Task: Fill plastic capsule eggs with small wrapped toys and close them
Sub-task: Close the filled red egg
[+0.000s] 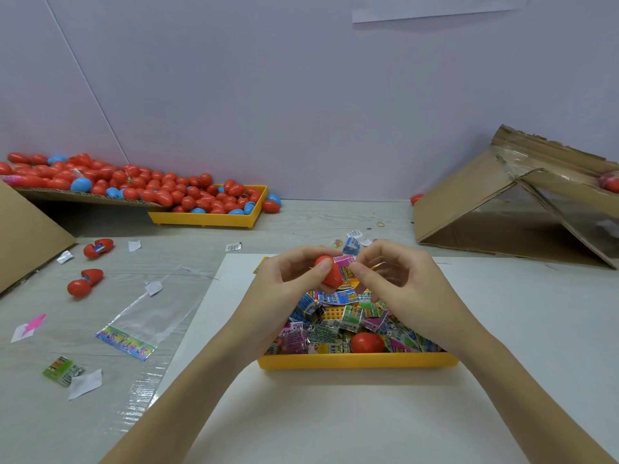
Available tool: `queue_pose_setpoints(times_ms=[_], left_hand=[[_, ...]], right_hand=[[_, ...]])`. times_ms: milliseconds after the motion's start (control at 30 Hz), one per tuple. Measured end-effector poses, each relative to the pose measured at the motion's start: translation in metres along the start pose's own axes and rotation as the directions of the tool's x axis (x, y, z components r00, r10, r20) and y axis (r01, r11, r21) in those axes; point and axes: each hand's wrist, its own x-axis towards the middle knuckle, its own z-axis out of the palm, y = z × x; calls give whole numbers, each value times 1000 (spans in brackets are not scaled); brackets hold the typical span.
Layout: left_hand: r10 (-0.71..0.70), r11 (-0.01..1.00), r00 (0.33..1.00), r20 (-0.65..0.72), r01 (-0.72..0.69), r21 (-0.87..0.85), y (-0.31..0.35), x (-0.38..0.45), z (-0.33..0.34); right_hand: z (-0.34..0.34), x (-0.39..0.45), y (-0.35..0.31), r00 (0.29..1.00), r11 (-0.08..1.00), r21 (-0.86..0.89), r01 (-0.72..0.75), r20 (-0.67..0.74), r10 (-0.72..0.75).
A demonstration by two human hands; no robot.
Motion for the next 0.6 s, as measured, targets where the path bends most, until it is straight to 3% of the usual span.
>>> queue_pose_setpoints(times_ms=[600], left_hand=[[41, 999, 999, -3, -41, -31, 1, -2, 2]], right_hand=[[5, 0, 2, 984, 935, 312, -169, 1, 177]])
